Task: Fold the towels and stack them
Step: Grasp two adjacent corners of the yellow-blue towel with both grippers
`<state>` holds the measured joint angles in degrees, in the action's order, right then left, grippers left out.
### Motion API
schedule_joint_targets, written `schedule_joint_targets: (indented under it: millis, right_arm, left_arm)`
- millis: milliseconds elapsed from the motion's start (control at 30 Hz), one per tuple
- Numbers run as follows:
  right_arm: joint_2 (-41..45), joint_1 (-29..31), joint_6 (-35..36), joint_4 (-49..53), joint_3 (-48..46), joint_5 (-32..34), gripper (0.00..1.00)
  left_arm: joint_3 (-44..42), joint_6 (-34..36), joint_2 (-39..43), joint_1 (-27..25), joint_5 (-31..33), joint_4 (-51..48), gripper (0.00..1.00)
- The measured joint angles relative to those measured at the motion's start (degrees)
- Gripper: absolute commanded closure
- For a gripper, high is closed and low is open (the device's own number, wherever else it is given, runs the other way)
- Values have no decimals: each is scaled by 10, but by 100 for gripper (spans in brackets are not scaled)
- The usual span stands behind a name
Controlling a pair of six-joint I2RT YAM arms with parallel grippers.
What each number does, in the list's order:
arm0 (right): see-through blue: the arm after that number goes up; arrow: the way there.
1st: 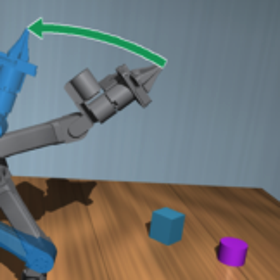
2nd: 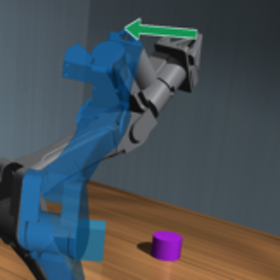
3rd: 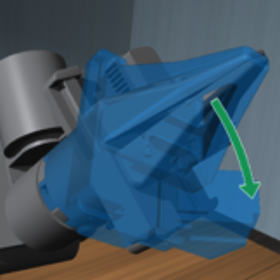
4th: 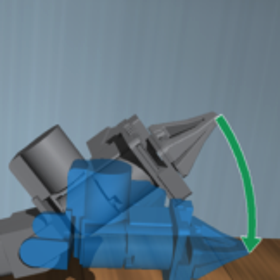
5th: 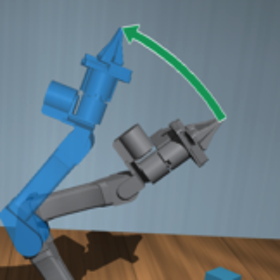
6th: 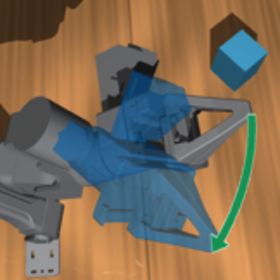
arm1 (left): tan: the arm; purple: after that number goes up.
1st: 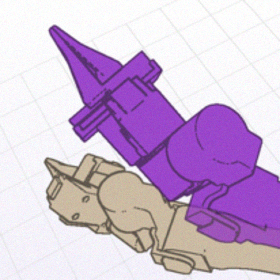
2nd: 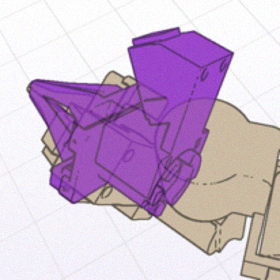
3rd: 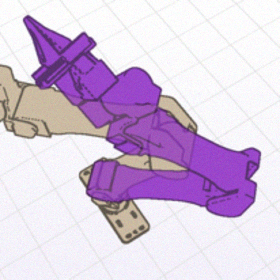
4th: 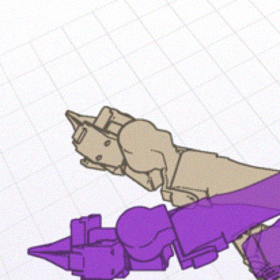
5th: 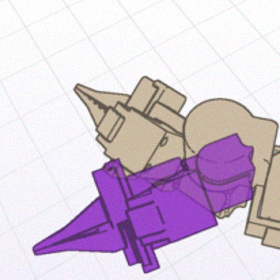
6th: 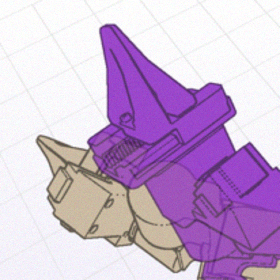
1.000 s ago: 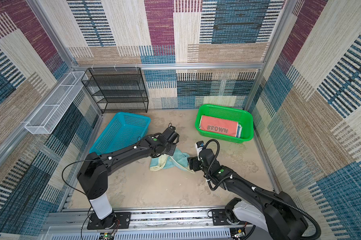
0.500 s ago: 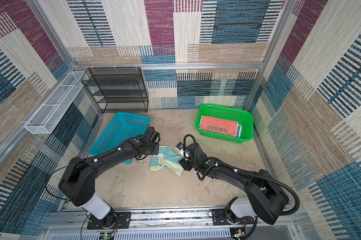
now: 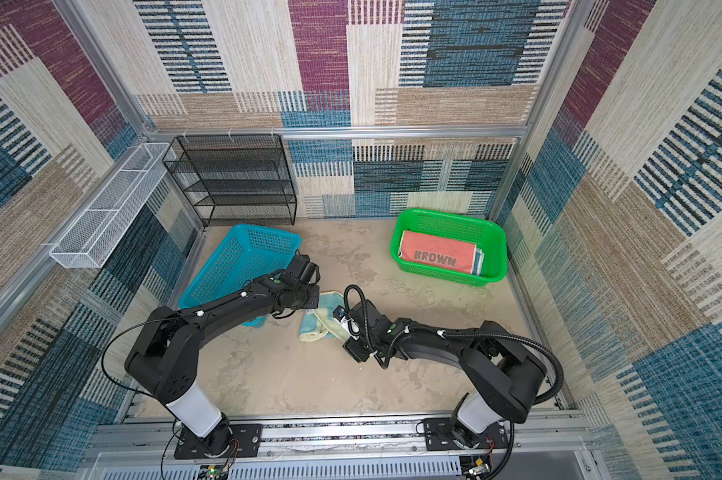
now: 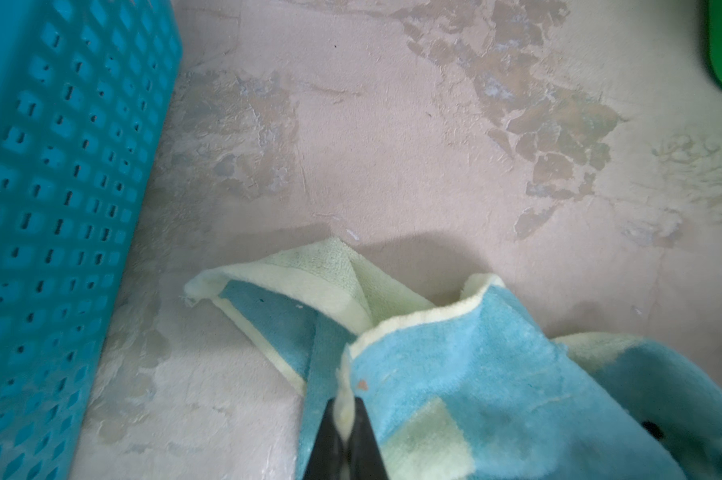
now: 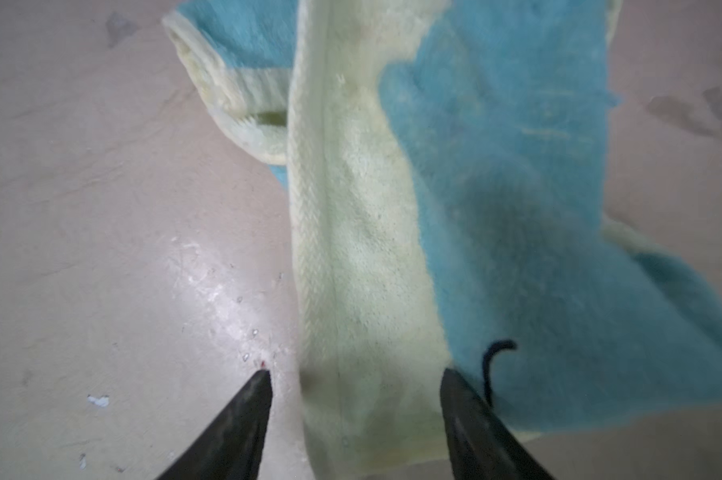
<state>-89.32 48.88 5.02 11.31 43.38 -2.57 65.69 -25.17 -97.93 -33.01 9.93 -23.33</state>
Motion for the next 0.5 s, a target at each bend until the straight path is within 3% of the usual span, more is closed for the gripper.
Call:
schedule_joint_targets:
  millis: [333, 400, 500]
  right_arm:
    - [-27, 1, -19, 19, 12, 0, 48]
    - [-28, 1, -19, 18, 13, 2, 56]
    - [-32, 1, -19, 14, 13, 3, 76]
  left_arm:
    - [10, 5, -23, 13, -18, 0, 100]
    - [12, 6, -23, 14, -24, 0, 100]
    - [12, 7, -23, 16, -26, 0, 100]
